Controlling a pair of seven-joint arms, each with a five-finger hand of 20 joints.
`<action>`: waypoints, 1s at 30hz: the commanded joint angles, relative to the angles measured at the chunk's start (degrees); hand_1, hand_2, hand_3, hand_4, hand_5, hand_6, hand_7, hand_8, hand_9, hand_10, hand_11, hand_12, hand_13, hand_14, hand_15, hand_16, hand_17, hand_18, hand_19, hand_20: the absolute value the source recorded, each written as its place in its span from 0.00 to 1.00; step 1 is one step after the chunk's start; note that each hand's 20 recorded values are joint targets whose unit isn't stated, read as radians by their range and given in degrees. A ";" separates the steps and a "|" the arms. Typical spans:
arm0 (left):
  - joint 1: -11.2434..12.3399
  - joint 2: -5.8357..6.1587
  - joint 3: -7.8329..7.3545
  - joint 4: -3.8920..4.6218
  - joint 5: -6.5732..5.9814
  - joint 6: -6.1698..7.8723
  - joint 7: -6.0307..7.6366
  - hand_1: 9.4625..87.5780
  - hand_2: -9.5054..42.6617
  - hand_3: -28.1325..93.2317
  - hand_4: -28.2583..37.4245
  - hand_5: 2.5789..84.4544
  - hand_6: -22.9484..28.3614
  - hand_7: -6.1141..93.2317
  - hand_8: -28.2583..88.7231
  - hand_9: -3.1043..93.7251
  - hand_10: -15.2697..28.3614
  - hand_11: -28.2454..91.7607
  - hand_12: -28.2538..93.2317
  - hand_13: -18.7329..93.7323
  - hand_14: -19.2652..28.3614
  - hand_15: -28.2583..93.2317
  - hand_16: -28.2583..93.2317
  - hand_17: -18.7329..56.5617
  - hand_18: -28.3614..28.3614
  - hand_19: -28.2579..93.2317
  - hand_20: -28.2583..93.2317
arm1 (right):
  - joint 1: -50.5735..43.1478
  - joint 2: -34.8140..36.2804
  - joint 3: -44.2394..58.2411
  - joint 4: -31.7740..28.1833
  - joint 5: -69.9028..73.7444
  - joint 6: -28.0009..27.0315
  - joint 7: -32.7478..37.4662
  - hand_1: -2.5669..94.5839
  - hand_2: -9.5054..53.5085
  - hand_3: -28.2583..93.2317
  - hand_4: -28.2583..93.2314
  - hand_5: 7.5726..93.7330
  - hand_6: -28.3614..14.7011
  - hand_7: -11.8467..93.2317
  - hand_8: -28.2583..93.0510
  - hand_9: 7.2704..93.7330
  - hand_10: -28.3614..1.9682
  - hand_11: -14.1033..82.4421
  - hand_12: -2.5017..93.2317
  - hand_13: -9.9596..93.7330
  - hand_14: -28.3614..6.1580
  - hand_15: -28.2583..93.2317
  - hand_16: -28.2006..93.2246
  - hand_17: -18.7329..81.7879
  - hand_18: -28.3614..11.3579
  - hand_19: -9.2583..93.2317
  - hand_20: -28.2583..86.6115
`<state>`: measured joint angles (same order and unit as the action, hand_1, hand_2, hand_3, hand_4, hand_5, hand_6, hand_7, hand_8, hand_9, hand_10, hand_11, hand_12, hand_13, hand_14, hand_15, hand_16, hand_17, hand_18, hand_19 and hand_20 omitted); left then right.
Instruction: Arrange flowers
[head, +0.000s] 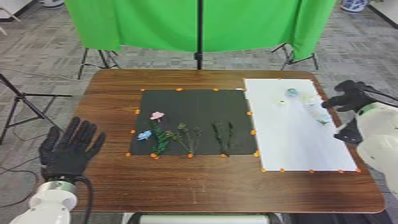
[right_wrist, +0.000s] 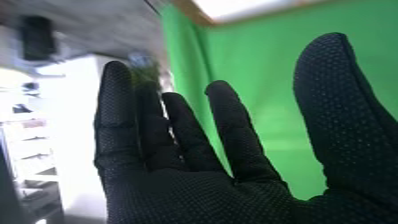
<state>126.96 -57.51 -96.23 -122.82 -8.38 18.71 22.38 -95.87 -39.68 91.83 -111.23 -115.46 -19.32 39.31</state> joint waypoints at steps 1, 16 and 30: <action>2.49 -0.67 -1.00 0.07 -0.37 -0.15 0.13 0.23 0.43 0.85 0.00 0.53 0.58 0.24 0.15 0.47 0.71 0.46 0.33 0.46 0.74 0.64 0.18 0.19 0.77 0.56 0.38 | -0.61 0.59 -1.65 9.69 -0.47 0.47 -2.75 0.41 0.00 0.85 0.00 0.31 0.50 0.22 0.17 0.24 0.31 0.20 0.19 0.28 0.23 0.49 0.34 0.29 0.16 0.64 0.41; 3.35 -1.33 -1.19 -0.26 -1.79 0.58 0.02 0.23 0.43 0.85 0.00 0.54 0.59 0.25 0.15 0.47 0.71 0.47 0.33 0.46 0.74 0.64 0.18 0.19 0.77 0.56 0.38 | 3.95 0.56 -6.78 11.39 -1.77 9.21 -3.00 0.40 0.00 0.84 0.00 0.28 0.44 0.24 0.17 0.21 0.19 0.21 0.18 0.35 0.28 0.51 0.34 0.35 0.15 0.67 0.41; 2.90 -1.12 -0.62 -0.16 -1.67 0.55 -0.68 0.24 0.43 0.86 0.00 0.55 0.59 0.26 0.15 0.47 0.71 0.48 0.33 0.46 0.74 0.65 0.18 0.19 0.77 0.56 0.38 | 12.84 -1.08 -16.87 15.70 -4.40 2.48 -2.81 0.52 0.00 0.85 0.00 0.46 0.61 0.30 0.13 0.45 0.47 0.28 0.17 0.51 0.40 0.54 0.35 0.41 0.16 0.75 0.44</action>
<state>129.36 -58.29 -97.32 -123.06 -9.99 18.87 22.38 -83.32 -40.24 76.61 -95.56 -116.45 -19.96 37.50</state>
